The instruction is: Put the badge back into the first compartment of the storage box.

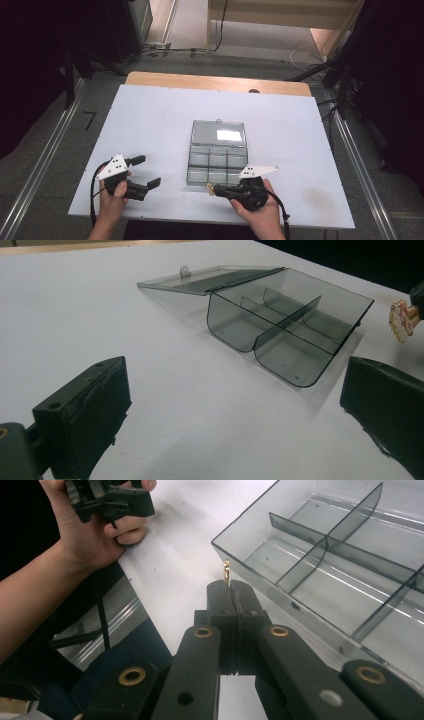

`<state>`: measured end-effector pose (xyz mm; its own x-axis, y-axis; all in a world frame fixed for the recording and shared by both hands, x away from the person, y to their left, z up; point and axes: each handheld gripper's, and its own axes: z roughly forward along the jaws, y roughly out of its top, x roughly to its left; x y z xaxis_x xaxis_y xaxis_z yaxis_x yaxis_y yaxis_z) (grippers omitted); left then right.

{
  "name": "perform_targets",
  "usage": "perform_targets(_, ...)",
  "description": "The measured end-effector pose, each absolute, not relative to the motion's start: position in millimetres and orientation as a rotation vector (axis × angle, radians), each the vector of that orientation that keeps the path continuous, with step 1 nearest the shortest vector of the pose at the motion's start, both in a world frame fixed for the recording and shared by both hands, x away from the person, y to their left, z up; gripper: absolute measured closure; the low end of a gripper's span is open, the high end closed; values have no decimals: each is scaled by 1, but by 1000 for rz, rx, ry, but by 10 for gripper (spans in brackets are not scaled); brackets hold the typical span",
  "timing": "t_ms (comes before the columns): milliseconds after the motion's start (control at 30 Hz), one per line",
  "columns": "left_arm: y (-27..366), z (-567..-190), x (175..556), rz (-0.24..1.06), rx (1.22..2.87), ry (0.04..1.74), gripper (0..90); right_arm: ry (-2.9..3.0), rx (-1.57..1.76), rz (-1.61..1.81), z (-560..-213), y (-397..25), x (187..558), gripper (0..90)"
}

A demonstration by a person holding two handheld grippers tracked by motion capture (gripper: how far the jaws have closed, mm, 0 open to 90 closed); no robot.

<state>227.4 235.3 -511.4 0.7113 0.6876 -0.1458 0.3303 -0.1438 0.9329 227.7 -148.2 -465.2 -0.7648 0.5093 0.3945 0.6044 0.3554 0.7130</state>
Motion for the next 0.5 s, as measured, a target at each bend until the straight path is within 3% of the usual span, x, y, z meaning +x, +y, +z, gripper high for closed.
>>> perform_targets(500, 235, -511, 227, 384, 1744, 814, 0, -2480, -1031, -1417, -458, -135, 236, 874)
